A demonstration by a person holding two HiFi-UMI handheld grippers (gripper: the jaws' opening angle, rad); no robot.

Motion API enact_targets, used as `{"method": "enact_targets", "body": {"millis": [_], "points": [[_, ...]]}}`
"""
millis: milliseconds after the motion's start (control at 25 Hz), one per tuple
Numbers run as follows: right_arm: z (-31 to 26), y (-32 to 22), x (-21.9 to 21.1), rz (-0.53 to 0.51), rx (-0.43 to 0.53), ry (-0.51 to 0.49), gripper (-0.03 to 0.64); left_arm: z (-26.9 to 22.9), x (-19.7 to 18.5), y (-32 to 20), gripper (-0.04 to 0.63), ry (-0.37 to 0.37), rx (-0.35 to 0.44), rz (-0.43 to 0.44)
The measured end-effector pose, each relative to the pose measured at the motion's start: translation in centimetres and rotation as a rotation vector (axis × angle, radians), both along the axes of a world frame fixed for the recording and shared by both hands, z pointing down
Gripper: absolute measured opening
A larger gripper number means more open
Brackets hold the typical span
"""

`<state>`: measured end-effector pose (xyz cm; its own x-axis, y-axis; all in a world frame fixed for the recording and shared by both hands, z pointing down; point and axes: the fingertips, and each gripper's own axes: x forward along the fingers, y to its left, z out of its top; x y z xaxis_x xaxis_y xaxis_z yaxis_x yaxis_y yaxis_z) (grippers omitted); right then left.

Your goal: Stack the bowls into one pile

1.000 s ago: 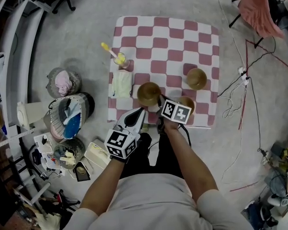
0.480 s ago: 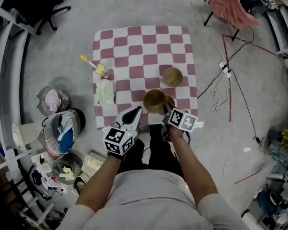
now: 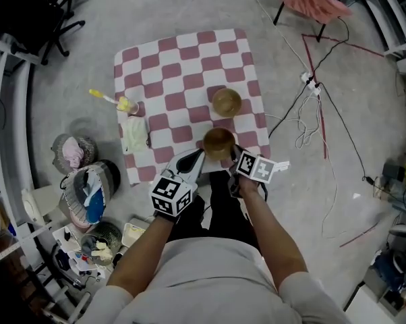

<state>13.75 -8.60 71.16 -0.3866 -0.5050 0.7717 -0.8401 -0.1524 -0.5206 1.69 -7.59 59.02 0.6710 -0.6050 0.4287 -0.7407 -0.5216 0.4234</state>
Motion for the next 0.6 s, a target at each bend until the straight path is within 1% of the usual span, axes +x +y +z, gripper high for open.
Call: {"method": "enact_targets", "body": {"millis": [160,400,520,600], "points": [[1.3,0.2,0.4,-0.010,-0.028,-0.012,0.020,0.5,1.0,-0.3,0.006,-0.011,-0.013,0.006],[2.3,0.0,0.4,-0.043,-0.045,-0.018,0.020,1.2,1.9,-0.6,0.006,-0.017,-0.030,-0.004],[3.0,-0.2,0.1,-0.075,-0.057,-0.028,0.021,1.8,2.2,-0.8,0.006,-0.020,-0.041,-0.006],[3.3,-0.2,0.0,-0.110,-0.060,-0.009,0.021,2.1,2.5,-0.9,0.006,-0.021,-0.048,-0.007]]}}
